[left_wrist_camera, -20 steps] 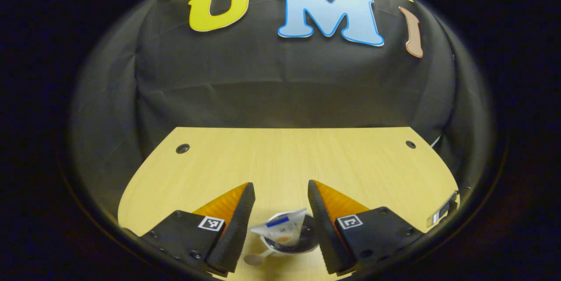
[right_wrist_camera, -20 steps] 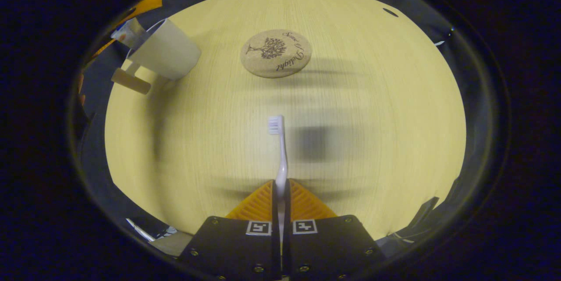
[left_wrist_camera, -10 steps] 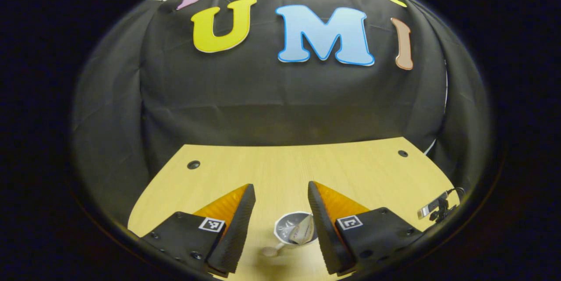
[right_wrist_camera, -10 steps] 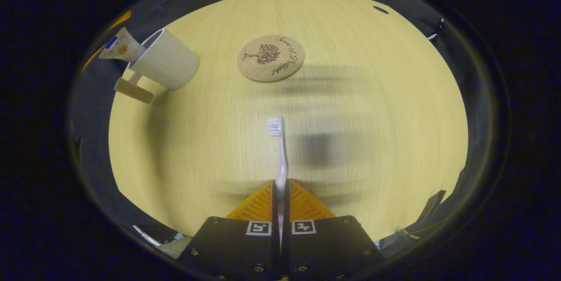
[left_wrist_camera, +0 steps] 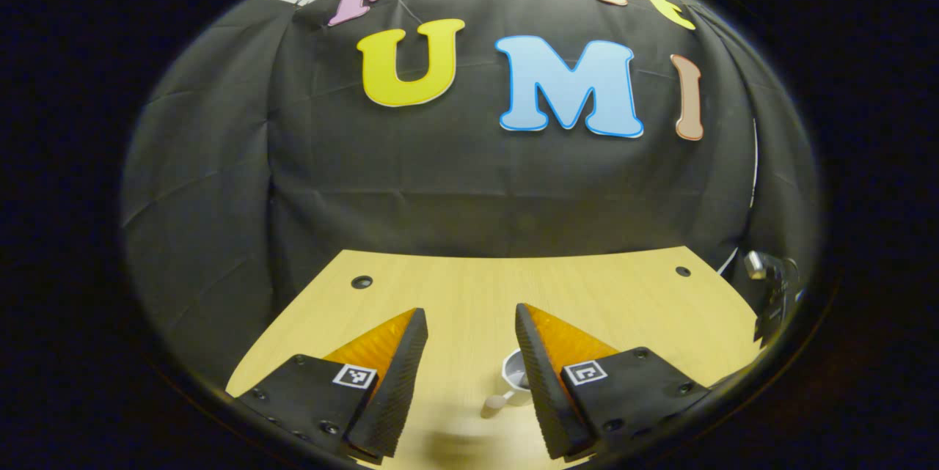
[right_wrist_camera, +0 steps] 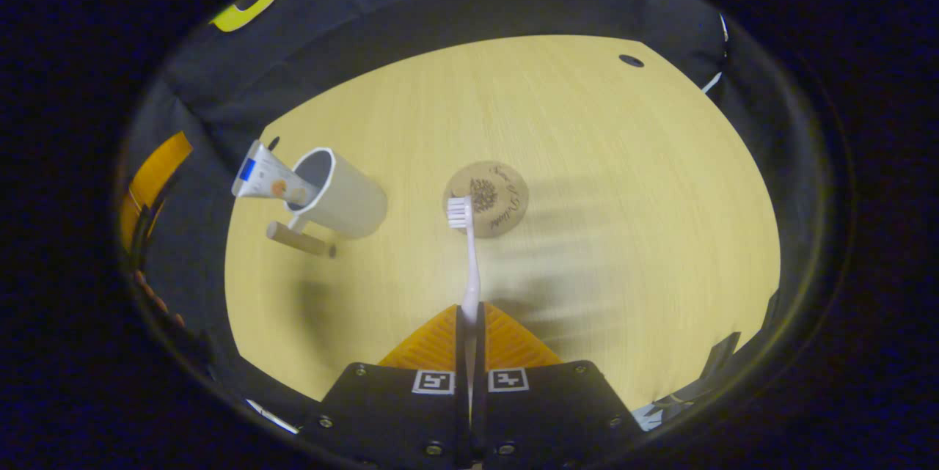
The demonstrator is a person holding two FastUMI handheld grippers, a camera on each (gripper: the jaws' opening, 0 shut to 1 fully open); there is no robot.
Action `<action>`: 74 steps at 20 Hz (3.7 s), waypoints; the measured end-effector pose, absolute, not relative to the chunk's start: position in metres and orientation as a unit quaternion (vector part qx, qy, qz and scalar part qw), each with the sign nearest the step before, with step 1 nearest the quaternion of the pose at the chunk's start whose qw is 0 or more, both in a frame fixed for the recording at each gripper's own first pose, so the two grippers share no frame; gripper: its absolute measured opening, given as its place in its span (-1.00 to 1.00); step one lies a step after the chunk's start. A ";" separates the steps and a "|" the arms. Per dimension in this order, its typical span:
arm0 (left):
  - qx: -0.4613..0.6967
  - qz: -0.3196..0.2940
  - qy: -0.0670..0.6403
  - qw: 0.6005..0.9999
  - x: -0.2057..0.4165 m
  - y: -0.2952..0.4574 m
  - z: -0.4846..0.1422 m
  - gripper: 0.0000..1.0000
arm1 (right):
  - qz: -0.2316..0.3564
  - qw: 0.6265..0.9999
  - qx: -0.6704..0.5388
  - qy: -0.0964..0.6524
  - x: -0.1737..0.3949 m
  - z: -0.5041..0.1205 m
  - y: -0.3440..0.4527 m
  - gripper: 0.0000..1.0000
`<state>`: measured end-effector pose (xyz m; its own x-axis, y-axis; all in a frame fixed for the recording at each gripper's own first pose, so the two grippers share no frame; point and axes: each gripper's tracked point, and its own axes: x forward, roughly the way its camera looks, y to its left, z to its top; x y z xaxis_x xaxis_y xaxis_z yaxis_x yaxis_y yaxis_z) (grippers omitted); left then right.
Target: Put the toothbrush and toothpaste on the desktop into the cup, then pick up the cup and place it on the coaster on the desktop.
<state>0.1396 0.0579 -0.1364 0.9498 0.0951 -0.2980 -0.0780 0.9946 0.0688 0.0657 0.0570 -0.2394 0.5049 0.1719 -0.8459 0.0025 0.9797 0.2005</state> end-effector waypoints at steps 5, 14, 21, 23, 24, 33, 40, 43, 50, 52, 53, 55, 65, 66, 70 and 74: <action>0.018 0.075 0.154 0.985 0.107 0.094 -0.136 0.56 | 0.086 0.891 0.091 0.437 0.109 -0.176 0.093 -0.98; 0.005 0.150 0.169 0.974 0.036 0.170 -0.143 0.56 | 0.125 0.916 0.118 0.362 0.158 -0.125 0.155 -0.96; -0.004 0.221 0.193 0.956 -0.026 0.229 -0.157 0.56 | 0.107 0.941 0.121 0.297 0.220 -0.115 0.172 -0.96; -0.001 0.240 0.200 0.950 -0.045 0.240 -0.158 0.56 | 0.105 0.945 0.115 0.288 0.234 -0.123 0.176 -0.96; 0.000 0.249 0.203 0.947 -0.053 0.247 -0.158 0.56 | 0.105 0.946 0.110 0.287 0.240 -0.129 0.178 -0.96; -0.003 0.269 0.223 0.937 -0.067 0.250 -0.173 0.56 | 0.137 0.954 0.070 0.259 0.249 -0.166 0.193 -0.95; 0.007 0.220 0.222 0.950 -0.029 0.212 -0.175 0.56 | 0.150 0.954 0.084 0.245 0.216 -0.177 0.182 -0.90; 0.005 0.203 0.224 0.953 -0.016 0.197 -0.179 0.56 | 0.157 0.957 0.068 0.235 0.194 -0.176 0.174 -0.76; 0.015 0.140 0.228 0.963 0.018 0.161 -0.183 0.58 | 0.156 0.953 0.055 0.254 0.149 -0.192 0.151 -0.55; 0.023 0.115 0.230 0.966 0.032 0.149 -0.183 0.58 | 0.151 0.953 0.055 0.258 0.140 -0.193 0.142 -0.55; 0.025 0.102 0.232 0.967 0.040 0.143 -0.184 0.56 | 0.147 0.952 0.057 0.263 0.136 -0.197 0.136 -0.55; 0.020 0.066 0.238 0.969 0.054 0.123 -0.189 0.56 | 0.139 0.950 0.062 0.272 0.127 -0.200 0.124 -0.55; 0.112 -0.173 0.343 0.916 0.094 0.057 -0.234 0.58 | 0.043 0.947 0.111 0.297 0.093 -0.215 0.033 -0.56; 0.133 -0.192 0.354 0.906 0.097 0.053 -0.242 0.58 | 0.034 0.947 0.114 0.298 0.092 -0.216 0.025 -0.55; 0.208 -0.257 0.398 0.856 0.106 0.044 -0.263 0.58 | -0.007 0.945 0.136 0.298 0.082 -0.216 -0.010 -0.55; 0.260 -0.292 0.449 0.803 0.112 0.044 -0.290 0.56 | -0.039 0.939 0.152 0.305 0.066 -0.225 -0.035 -0.55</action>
